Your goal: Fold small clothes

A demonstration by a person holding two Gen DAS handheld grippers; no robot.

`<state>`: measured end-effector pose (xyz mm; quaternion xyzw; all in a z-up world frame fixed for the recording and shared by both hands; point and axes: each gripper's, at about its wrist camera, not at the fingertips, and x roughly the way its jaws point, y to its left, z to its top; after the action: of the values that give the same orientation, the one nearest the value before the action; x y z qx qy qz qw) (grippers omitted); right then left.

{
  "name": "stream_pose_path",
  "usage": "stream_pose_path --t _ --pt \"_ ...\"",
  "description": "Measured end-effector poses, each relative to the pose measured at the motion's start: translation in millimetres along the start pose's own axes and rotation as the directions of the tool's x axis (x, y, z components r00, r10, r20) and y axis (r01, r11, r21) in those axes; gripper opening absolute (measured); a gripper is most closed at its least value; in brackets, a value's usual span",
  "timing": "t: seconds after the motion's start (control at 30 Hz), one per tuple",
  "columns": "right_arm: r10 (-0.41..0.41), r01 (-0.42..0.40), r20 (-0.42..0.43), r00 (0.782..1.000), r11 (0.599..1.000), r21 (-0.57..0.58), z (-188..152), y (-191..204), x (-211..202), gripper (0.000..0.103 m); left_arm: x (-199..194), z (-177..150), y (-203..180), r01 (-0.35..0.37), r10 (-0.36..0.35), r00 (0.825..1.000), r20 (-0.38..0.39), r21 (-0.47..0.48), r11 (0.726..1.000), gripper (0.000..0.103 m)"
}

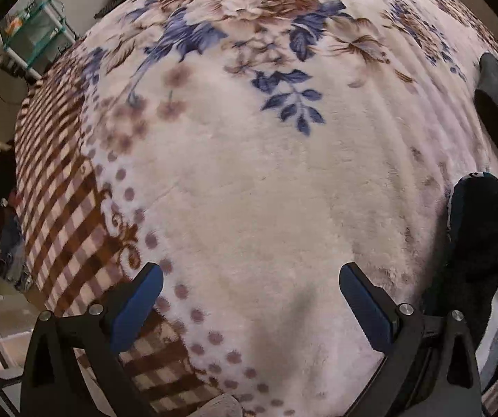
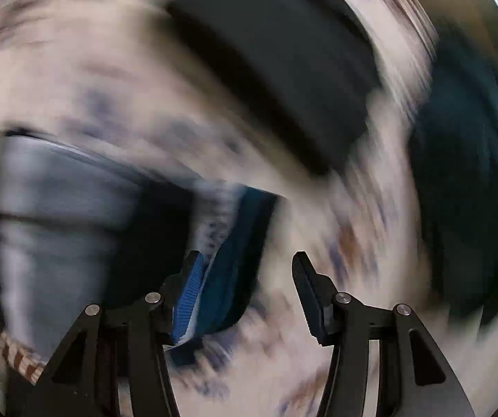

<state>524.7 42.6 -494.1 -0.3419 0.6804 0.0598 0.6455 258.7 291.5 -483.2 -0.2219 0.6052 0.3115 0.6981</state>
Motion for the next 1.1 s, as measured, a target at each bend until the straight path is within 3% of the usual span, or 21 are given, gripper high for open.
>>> stream_pose_path --t 0.07,0.1,0.2,0.23,0.27,0.33,0.4,0.43,0.57,0.6,0.7,0.8,0.83,0.9,1.0,1.1 --pt "0.061 -0.043 -0.073 0.996 0.974 0.22 -28.2 -50.0 22.5 0.055 -1.8 0.6 1.8 0.019 -0.019 1.0 -0.002 0.007 1.0 0.103" --pt "0.098 -0.076 -0.06 0.993 0.952 0.296 -37.9 -61.4 22.4 0.056 -4.5 0.7 -0.2 0.019 -0.019 1.0 0.005 0.022 1.0 0.103" --pt "0.202 -0.203 0.046 0.978 0.887 0.415 -51.4 -62.5 1.8 0.056 -13.0 1.1 -8.9 0.007 -0.009 1.0 0.03 0.067 0.998 0.103" --pt "0.258 -0.279 0.107 0.96 0.866 0.414 -50.4 -50.1 -11.0 0.056 -15.5 2.1 -10.1 0.003 -0.006 0.999 0.04 0.08 0.997 0.103" --pt "0.34 -0.38 0.172 0.925 0.85 0.365 -42.2 -26.9 -28.2 0.056 -17.8 2.6 -12.4 -0.005 0.0 0.999 0.053 0.093 0.996 0.103" --pt "0.422 -0.465 0.217 0.88 0.857 0.223 -21.3 27.9 -56.8 0.056 -20.2 1.4 -17.1 -0.023 0.015 0.997 0.072 0.115 0.993 0.103" --pt "0.479 -0.498 0.231 0.847 0.867 0.028 4.1 84.5 -82.0 0.056 -18.0 2.4 -16.7 -0.016 0.008 0.998 0.062 0.119 0.993 0.103" --pt "0.485 -0.482 0.229 0.844 0.873 -0.072 18.0 115.2 -91.5 0.056 -16.3 0.8 -17.2 -0.008 0.002 0.998 0.056 0.113 0.994 0.103" --pt "0.372 -0.286 0.209 0.904 0.892 -0.35 57.1 212.6 -99.5 0.055 -14.4 1.4 -13.0 0.017 -0.021 0.999 0.038 0.104 0.994 0.103" --pt "0.329 -0.224 0.195 0.924 0.879 -0.422 63.1 234.0 -94.3 0.05 -13.9 1.3 -11.1 0.021 -0.025 0.999 0.036 0.103 0.994 0.103" --pt "0.217 -0.084 0.15 0.965 0.792 -0.605 64.8 275.0 -76.8 0.005 -13.4 -0.3 -5.9 0.045 -0.048 0.998 0.028 0.085 0.995 0.103" --pt "0.144 -0.005 0.144 0.979 0.725 -0.689 55.0 288.2 -67.2 0.003 -12.0 -1.0 0.6 0.061 -0.063 0.998 0.024 0.069 0.996 0.103" --pt "0.141 0.011 0.163 0.977 0.723 -0.69 53.9 287.8 -70.0 0.002 -11.3 -1.0 2.5 0.064 -0.065 0.998 0.024 0.064 0.996 0.103" --pt "0.17 -0.009 0.186 0.968 0.761 -0.649 57.2 279.5 -79.2 0.002 -8.0 0.6 6.0 0.067 -0.068 0.998 0.016 0.053 0.996 0.103" --pt "0.229 -0.118 0.168 0.959 0.86 -0.496 82.7 248.8 -82.8 0.002 -4.4 4.1 10.2 0.075 -0.075 0.997 0.009 0.036 0.997 0.103" --pt "0.286 -0.221 0.117 0.951 0.894 -0.39 104.2 234.0 -71.1 0.002 -4.0 6.6 13.8 0.082 -0.082 0.997 0.006 0.028 0.996 0.103"
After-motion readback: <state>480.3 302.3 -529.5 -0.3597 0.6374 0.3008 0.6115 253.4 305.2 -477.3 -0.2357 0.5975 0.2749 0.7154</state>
